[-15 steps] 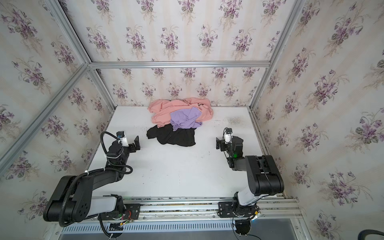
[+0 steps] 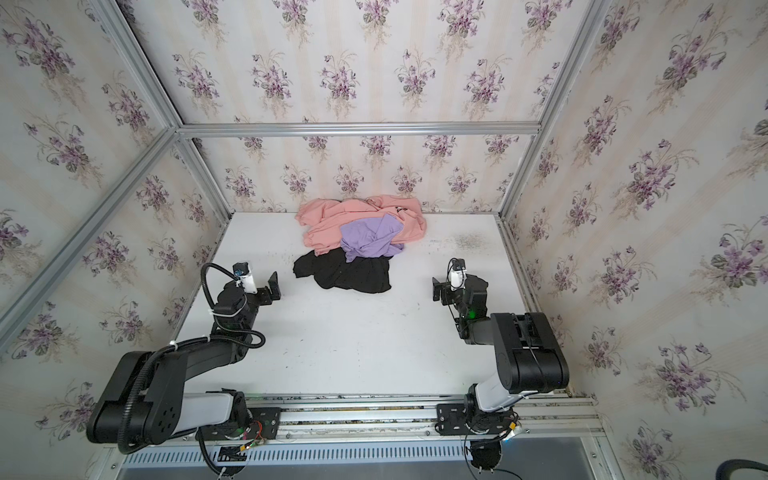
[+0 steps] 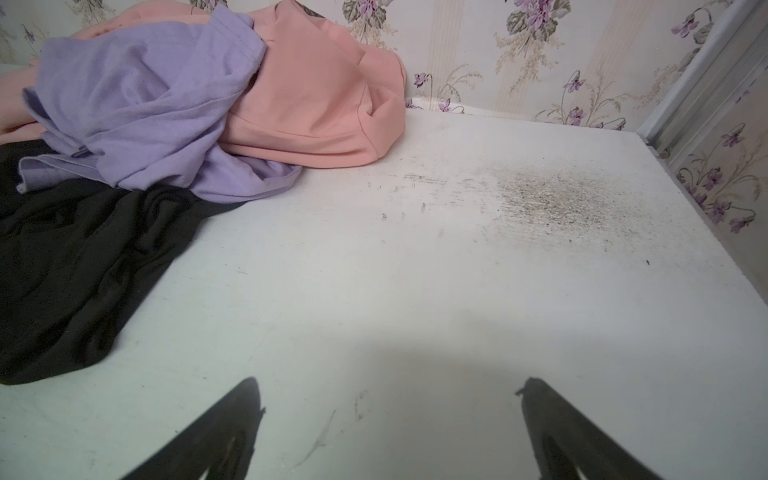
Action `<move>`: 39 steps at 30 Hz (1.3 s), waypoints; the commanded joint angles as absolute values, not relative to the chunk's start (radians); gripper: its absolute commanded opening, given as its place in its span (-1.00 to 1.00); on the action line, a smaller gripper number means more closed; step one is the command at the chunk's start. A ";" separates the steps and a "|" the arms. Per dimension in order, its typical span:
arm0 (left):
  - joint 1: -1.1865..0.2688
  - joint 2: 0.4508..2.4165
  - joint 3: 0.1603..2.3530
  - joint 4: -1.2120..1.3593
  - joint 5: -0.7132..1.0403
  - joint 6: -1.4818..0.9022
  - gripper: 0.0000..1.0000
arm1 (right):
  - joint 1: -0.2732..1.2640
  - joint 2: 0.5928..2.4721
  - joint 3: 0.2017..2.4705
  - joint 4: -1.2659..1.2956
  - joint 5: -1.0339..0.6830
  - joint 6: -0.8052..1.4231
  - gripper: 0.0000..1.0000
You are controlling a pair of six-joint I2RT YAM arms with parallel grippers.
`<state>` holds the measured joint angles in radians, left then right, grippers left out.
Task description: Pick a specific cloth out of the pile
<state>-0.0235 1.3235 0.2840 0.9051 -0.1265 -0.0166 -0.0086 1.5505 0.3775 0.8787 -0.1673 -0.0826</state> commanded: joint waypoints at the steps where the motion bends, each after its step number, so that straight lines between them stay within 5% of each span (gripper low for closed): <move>1: -0.019 1.320 0.279 0.937 -0.118 -0.005 1.00 | -0.010 1.545 0.379 0.922 -0.141 -0.061 1.00; 29: -0.035 1.304 0.285 0.926 -0.174 -0.006 1.00 | 0.003 1.433 0.385 0.806 -0.040 -0.045 1.00; 39: -0.039 1.114 0.561 0.345 -0.134 -0.082 1.00 | 0.075 1.078 0.534 0.270 0.029 0.035 1.00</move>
<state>-0.0391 1.1313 0.4831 0.5652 -0.1768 -0.0330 0.0662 1.1263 0.4976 0.4797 0.0055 -0.0189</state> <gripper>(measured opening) 0.998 0.998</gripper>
